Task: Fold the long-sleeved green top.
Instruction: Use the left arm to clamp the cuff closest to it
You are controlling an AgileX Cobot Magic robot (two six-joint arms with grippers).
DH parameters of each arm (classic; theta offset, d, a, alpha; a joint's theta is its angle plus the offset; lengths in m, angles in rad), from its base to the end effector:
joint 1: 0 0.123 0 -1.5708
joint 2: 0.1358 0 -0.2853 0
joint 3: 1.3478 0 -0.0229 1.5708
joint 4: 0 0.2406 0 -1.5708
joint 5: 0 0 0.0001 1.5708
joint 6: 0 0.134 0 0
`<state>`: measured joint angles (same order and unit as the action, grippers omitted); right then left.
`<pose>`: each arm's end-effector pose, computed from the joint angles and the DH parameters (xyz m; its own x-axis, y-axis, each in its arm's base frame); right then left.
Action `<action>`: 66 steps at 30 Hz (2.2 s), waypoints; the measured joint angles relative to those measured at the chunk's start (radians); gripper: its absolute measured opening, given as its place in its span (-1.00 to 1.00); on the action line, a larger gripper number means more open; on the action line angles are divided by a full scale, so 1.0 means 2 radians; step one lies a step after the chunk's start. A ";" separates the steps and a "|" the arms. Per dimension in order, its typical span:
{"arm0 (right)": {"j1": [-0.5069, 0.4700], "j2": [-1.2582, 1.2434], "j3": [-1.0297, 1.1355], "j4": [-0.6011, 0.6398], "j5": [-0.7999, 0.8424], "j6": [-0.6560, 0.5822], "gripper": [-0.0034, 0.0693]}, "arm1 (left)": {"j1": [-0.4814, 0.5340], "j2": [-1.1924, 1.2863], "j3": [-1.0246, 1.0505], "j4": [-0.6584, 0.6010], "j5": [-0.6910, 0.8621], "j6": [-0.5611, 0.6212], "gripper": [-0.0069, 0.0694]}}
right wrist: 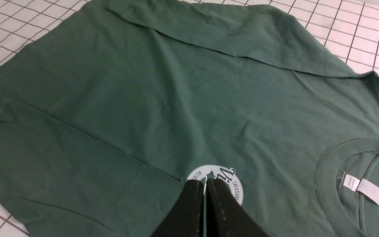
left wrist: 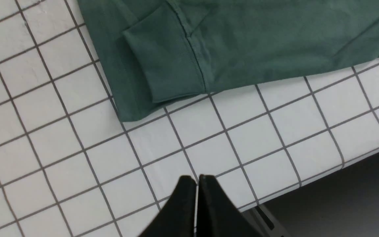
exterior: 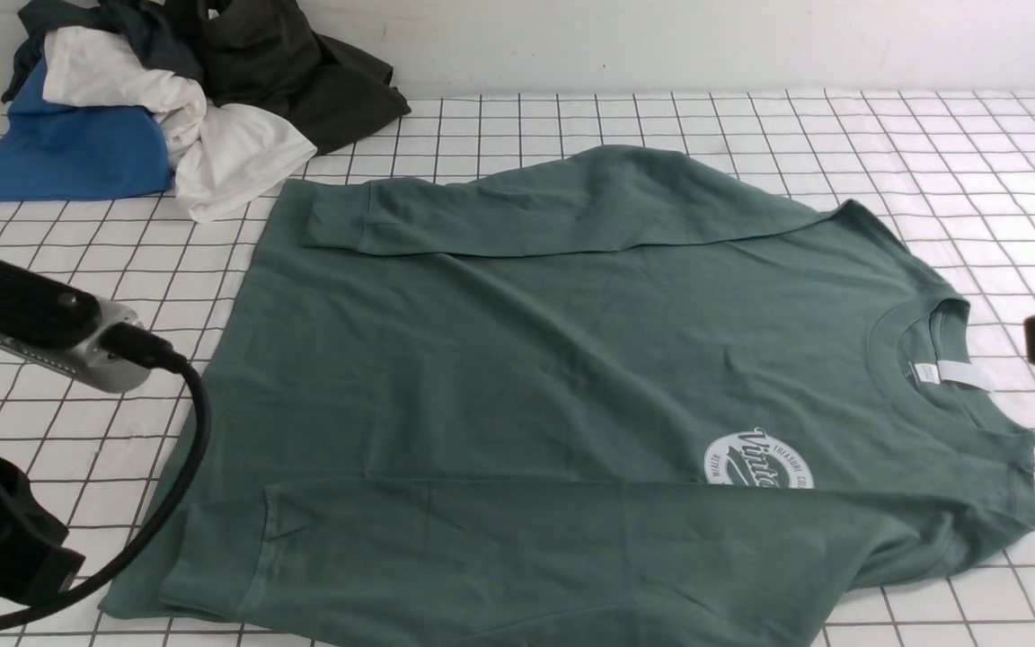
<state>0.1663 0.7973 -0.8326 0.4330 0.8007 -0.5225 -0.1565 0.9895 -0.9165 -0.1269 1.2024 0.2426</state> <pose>0.1603 0.0679 0.3290 -0.4846 -0.2840 -0.8274 -0.5108 0.8597 0.0041 0.1627 -0.0417 0.2834 -0.8589 0.3320 -0.3900 0.3737 0.9269 -0.0339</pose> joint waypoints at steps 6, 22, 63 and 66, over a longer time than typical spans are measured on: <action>0.000 0.000 0.000 0.002 0.000 0.000 -0.87 | 0.000 0.026 0.000 0.002 -0.005 0.000 -0.78; 0.076 0.000 0.000 -0.039 -0.002 0.000 -0.87 | 0.000 0.086 0.000 0.003 -0.072 0.000 -0.74; 0.124 -0.044 0.027 -0.223 0.015 0.184 -0.87 | -0.153 0.109 -0.008 0.116 -0.114 -0.104 -0.55; 0.130 -0.048 0.031 -0.237 0.017 0.195 -0.87 | -0.167 0.114 -0.011 0.121 -0.119 -0.104 -0.53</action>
<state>0.4258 0.7016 -0.7699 -0.0408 0.8337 -0.1329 -0.4909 1.2176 -0.9381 0.1151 0.9647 0.0350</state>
